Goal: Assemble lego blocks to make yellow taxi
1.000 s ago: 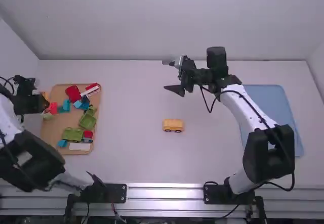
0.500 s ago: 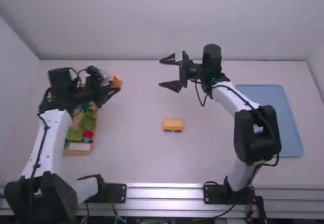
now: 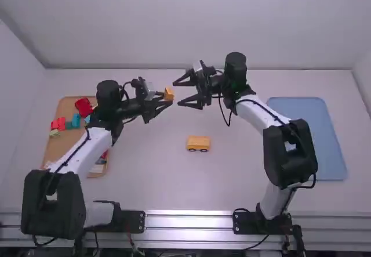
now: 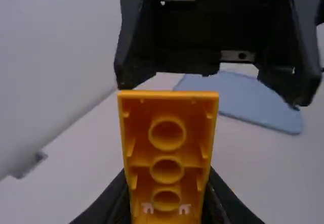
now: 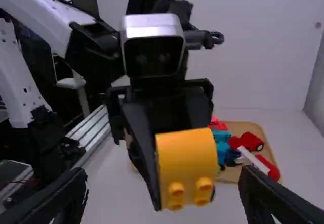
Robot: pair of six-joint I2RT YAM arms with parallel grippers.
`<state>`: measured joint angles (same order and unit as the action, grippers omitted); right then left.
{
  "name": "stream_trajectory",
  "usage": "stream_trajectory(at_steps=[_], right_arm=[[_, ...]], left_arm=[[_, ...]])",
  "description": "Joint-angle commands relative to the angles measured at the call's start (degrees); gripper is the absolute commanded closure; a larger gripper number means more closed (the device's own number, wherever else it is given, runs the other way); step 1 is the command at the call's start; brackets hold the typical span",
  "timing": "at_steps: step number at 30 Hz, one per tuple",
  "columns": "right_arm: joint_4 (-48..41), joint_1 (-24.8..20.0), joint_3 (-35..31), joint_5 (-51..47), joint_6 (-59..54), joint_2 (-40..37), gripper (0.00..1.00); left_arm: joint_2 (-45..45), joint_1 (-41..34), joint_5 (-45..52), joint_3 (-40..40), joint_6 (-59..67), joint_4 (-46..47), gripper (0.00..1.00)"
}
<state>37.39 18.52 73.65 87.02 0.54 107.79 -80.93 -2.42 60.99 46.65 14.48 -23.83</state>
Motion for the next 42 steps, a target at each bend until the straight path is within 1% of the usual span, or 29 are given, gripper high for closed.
stream_trajectory(at_steps=[1,3,7,9,10,12,16,19,22,26,29,31,32,34,36,37,38,39,40,41,42], right_arm=[[-0.1,0.3,1.4,1.5,2.7,0.3,0.28],[-0.3,0.3,1.4,1.2,2.7,0.3,0.3],[-0.5,0.9,1.4,-0.5,2.7,0.3,0.29],[-1.3,1.0,1.4,-2.6,2.7,0.3,0.28],[-2.0,1.0,1.4,-4.4,2.7,0.3,0.25],[-2.0,1.0,1.4,-4.5,2.7,0.3,0.26],[-1.8,1.0,1.4,-4.4,2.7,0.3,0.31],[-1.8,1.0,1.4,-4.4,2.7,0.3,0.41],[-2.2,1.0,1.4,-4.3,2.7,0.3,0.41],[-4.9,0.5,1.4,-4.1,0.4,0.3,0.41],[-5.1,0.1,1.4,-2.1,-0.5,0.3,0.41],[-4.6,-0.2,1.4,-1.1,-0.5,0.3,0.49],[-4.7,-0.2,1.4,-1.1,-0.5,0.3,0.5],[-4.8,-0.2,1.4,-1.1,-0.8,0.3,0.58],[-4.8,-0.2,1.4,-1.1,-0.9,0.3,0.62],[-4.8,-0.2,1.4,-1.1,-0.8,0.3,0.65],[-4.8,-0.2,1.4,-1.1,-0.8,0.3,0.7],[-4.7,-0.2,1.4,-1.1,-0.8,0.3,0.71],[-4.7,-0.2,1.4,-1.1,-0.8,0.3,0.71],[-4.6,-0.2,1.4,-1.2,-0.8,0.3,0.73],[-3.4,-0.2,1.4,-1.3,-0.6,0.3,0.74]], left_arm=[[-1.9,-0.2,6.0,-0.4,-3.5,-2.3,0.98],[-3.7,-0.3,6.1,-0.4,-6.5,-5.9,0.98],[-5.4,-0.9,6.2,-0.4,-10.7,-10.7,0.98],[-5.4,-1.4,7.2,-0.5,-10.2,-11.4,0.98],[-5.4,-2.2,8.3,-0.4,-9.4,-12.2,0.98],[-5.4,-2.8,8.6,-0.4,-8.5,-12.6,0.98],[-5.4,-3.5,8.6,-0.5,-8.7,-13.6,0.98],[-5.4,-3.2,8.5,-0.4,-8.7,-13.8,0.98],[-5.4,-3.3,8.0,-0.4,-8.7,-13.9,0.98],[-5.4,-3.3,7.0,-0.4,-9.1,-14.8,0.98],[-5.4,-2.9,6.9,-0.4,-9.1,-15.5,0.98],[-5.4,-3.0,6.9,-0.4,-9.1,-15.6,0.98],[-5.4,-3.0,7.0,-0.4,-9.1,-15.6,0.98],[-5.4,-3.4,7.0,-0.4,-9.1,-15.6,0.98],[-5.4,-3.4,7.0,-0.4,-9.1,-15.6,0.98],[-5.4,-3.4,7.0,-0.4,-9.1,-15.6,0.95],[-5.4,-3.4,7.0,-0.4,-9.1,-15.6,0.89],[-5.4,-3.4,7.1,-0.5,-9.1,-15.6,0.79],[-5.4,-3.4,7.1,-0.4,-9.1,-15.6,0.76],[-5.4,-3.3,7.1,-0.4,-9.1,-15.6,0.61],[-5.4,-3.1,7.1,-0.4,-9.1,-15.6,0.01]])
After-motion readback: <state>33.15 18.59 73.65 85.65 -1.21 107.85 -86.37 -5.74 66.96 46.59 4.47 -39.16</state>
